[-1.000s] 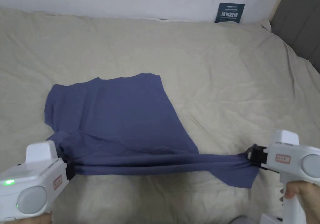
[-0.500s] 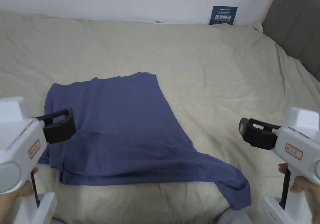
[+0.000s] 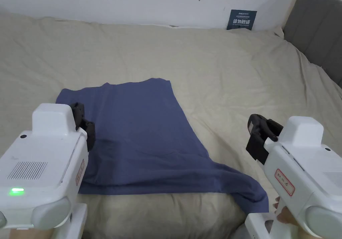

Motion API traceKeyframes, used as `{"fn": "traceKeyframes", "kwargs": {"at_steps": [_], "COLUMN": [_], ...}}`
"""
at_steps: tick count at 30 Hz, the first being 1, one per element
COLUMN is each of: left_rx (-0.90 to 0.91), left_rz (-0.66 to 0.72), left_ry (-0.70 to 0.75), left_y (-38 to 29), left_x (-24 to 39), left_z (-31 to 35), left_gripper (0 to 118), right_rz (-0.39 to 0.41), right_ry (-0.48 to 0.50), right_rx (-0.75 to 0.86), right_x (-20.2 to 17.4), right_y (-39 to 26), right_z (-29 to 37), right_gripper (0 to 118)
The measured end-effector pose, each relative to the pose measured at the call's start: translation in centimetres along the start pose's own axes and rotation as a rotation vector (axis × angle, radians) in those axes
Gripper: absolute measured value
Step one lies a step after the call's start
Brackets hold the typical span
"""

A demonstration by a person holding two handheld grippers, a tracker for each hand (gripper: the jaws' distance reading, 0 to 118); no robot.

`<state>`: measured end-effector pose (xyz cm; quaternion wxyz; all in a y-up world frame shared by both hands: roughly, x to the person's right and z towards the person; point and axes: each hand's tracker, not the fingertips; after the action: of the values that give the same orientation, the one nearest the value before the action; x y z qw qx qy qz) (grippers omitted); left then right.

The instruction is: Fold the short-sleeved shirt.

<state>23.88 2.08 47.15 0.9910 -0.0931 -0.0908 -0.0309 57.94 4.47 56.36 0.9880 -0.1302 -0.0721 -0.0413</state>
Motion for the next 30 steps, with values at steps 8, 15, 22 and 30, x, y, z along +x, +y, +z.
{"fn": "traceKeyframes", "kwargs": {"at_steps": [8,15,22,30], "left_rx": [-0.038,-0.120,-0.303,-0.555], "left_rz": [0.022,0.028,-0.005,-0.136], "left_ry": [-0.029,-0.114,-0.256,-0.370], "left_y": [0.2,2.1,7.4,9.4], "left_x": [0.2,0.0,1.6,7.4], "left_z": [-0.3,-4.3,-15.4,-32.2], "left_gripper": [0,0,118,118], "right_rz": [-0.011,-0.024,-0.044,-0.073], "right_ry": [0.011,0.023,0.025,-0.012], "right_rx": [-0.021,-0.042,-0.058,-0.129], "right_x": [-0.6,0.0,1.2,3.4], "right_y": [-0.2,-0.2,-0.1,-0.5], "right_z": [-0.3,-1.1,-2.2,-5.6], "right_gripper": [1,1,1,1]}}
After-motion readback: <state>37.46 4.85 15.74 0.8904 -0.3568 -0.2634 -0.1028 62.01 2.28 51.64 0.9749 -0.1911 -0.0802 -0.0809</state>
